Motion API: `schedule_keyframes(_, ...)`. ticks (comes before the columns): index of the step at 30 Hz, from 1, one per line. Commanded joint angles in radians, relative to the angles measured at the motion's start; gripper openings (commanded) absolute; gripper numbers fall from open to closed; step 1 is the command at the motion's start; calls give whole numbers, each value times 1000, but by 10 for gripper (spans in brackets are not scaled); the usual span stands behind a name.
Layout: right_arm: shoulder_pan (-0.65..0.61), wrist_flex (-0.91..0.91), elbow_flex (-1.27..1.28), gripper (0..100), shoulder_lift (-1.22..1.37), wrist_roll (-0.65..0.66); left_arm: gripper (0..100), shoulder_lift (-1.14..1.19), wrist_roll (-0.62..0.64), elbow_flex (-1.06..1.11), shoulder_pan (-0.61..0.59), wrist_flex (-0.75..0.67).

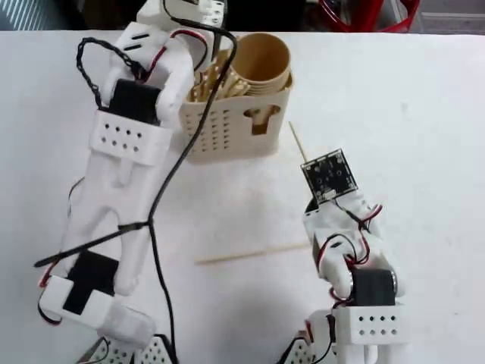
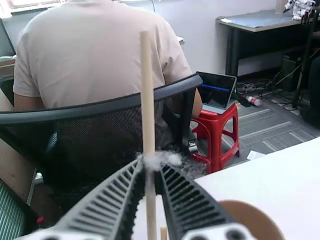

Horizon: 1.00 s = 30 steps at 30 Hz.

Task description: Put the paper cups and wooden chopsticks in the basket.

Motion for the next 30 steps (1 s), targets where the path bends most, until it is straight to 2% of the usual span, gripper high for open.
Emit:
schedule_keyframes(1, 5, 2, -5, 16, -15, -3, 24, -4, 17, -31, -30, 6)
schedule_keyframes(7, 5, 1, -5, 16, -15, -3, 37, -7, 17, -34, -47, 38)
schedule_keyframes(12, 5, 2, -5, 16, -15, -3, 159, -7, 17, -32, -47, 72)
schedule_keyframes(18, 28, 1, -5, 16, -15, -8, 127, -12, 17, -46, -73, 66)
schedule_keyframes(21, 61, -1, -12, 16, -15, -11, 128, -35, 23, -84, -127, 110)
schedule_keyframes(26, 90, -10, -91, 16, -16, -35, 128, -111, 178, -164, -286, 253)
schedule_keyframes(30, 96, 21, -218, 16, -7, -68, 128, -136, 144, -176, -381, 388)
